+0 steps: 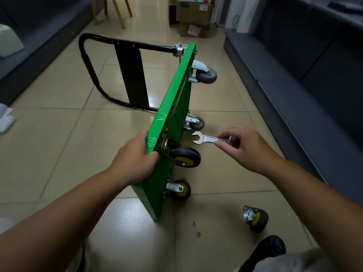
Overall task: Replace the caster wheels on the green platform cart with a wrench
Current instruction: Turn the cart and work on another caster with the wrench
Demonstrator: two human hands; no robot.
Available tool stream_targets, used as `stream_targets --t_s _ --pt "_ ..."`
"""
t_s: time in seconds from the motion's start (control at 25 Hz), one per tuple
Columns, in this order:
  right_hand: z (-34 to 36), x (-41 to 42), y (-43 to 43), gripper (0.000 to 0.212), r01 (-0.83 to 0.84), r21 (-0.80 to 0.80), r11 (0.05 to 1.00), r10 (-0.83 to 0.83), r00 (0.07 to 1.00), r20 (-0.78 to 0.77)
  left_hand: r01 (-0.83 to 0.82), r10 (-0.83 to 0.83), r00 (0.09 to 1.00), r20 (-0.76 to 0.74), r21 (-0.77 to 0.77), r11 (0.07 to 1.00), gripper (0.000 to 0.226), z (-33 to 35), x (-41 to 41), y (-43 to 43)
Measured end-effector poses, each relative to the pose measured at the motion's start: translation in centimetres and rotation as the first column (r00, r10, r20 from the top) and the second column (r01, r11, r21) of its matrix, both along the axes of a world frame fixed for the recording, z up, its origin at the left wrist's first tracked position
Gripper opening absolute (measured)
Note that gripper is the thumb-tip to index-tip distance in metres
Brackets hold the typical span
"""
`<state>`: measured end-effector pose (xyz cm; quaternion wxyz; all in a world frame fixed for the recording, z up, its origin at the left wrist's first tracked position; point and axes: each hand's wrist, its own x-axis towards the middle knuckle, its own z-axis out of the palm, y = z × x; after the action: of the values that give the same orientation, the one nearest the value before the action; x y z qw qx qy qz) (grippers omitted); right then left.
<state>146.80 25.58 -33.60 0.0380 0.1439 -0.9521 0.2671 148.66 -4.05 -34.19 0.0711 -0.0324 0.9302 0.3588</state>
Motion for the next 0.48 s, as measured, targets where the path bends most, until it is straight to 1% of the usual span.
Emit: stream_targets --t_s 0.12,0.2,0.32,0.48 --pt "-0.3 -2.7 -1.4 0.020 -0.165 0.089 0.982 0.170 0.983 -0.063 0.040 -0.040 0.999 0.000 0.058 0.998 0.066 -0.3 -0.1 -1.6" --pt "-0.5 -4.0 -2.0 0.024 -0.240 0.153 0.959 0.259 0.958 -0.119 0.074 -0.075 0.997 0.005 0.109 0.991 0.075 -0.3 -0.2 -2.7" --pt "-0.9 -5.4 -2.9 0.024 -0.287 0.184 0.940 0.320 0.929 -0.185 0.145 -0.150 0.989 0.013 0.184 0.972 0.080 -0.4 0.0 -4.0" --pt "-0.6 -5.8 -3.2 0.023 -0.354 0.232 0.906 0.405 0.886 -0.226 0.206 -0.213 0.977 0.014 0.197 0.958 0.085 -0.2 0.4 -5.6"
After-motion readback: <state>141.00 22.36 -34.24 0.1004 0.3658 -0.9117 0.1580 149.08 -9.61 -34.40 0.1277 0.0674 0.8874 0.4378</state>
